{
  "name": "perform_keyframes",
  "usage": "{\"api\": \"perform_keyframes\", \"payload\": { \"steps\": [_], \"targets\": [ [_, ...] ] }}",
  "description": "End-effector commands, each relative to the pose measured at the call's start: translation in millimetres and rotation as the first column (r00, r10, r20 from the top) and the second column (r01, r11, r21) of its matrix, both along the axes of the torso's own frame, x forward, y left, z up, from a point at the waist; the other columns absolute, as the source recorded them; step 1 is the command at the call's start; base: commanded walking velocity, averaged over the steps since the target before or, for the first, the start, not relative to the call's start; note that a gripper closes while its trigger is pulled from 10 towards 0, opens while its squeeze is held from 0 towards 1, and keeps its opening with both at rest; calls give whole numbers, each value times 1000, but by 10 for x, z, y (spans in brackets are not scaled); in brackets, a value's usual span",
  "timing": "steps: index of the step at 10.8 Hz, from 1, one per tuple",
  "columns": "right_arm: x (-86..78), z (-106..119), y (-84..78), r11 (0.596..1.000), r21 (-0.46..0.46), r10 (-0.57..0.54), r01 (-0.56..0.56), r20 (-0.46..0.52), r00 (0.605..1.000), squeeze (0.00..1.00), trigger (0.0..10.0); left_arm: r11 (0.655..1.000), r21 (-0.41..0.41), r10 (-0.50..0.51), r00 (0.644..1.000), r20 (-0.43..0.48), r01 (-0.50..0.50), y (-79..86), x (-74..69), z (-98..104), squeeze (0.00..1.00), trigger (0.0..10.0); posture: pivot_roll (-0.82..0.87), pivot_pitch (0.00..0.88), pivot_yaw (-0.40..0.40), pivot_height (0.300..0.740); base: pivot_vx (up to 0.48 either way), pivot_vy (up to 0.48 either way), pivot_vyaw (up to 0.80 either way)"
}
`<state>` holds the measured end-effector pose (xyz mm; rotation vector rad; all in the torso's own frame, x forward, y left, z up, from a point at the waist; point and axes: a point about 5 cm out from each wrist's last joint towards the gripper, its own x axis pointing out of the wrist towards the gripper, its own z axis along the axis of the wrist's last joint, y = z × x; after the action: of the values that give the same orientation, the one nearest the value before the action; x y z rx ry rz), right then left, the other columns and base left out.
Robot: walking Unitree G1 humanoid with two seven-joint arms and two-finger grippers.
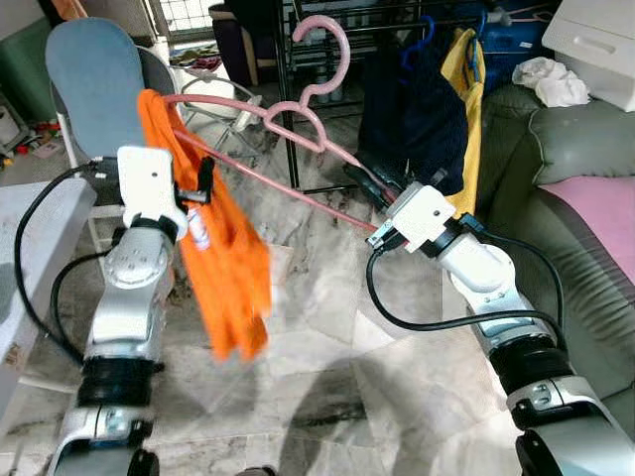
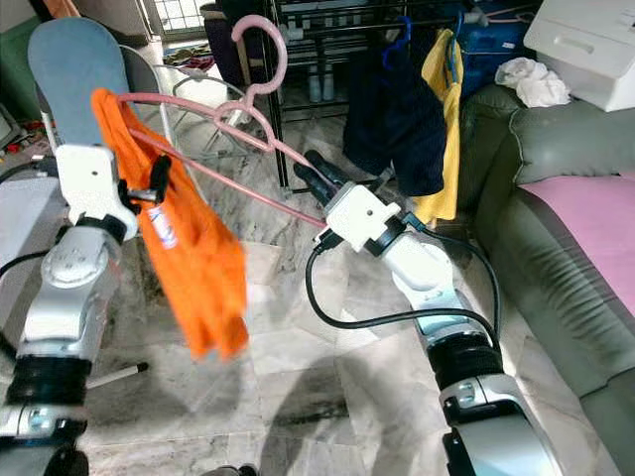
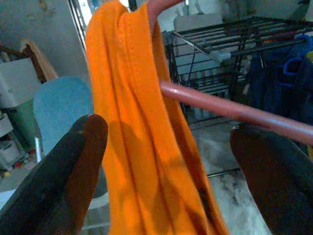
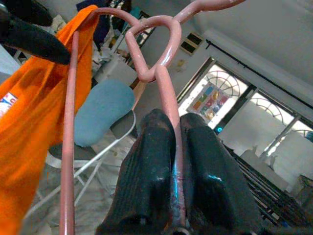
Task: Hang hanger
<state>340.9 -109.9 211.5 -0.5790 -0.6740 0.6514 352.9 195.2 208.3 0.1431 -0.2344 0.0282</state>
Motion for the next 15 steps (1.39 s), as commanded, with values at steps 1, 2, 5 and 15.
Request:
{"api": "perform_keyframes", "payload": {
  "steps": [1,2,5,15],
  "targets": [
    [-30,92,27,999,30,19,-20,36,999,0,10000,1000,0,1,1000,9,-1,35,13,11,0,0,-6,90,75,740,0,0,0],
    [-34,103,24,999,30,23,-24,36,999,0,10000,1000,3,0,1000,6,0,51,40,3,0,0,-10,88,76,740,0,0,0],
    [-50,107,10,999,27,30,-31,34,999,0,10000,1000,21,12,1000,3,-12,133,86,-43,0,0,-12,85,80,740,0,0,0],
    [-143,17,-108,1000,-28,13,-12,9,1000,0,10000,1000,-23,4,1000,-24,-5,143,130,-232,0,0,-37,93,74,740,0,0,0]
  ]
}}
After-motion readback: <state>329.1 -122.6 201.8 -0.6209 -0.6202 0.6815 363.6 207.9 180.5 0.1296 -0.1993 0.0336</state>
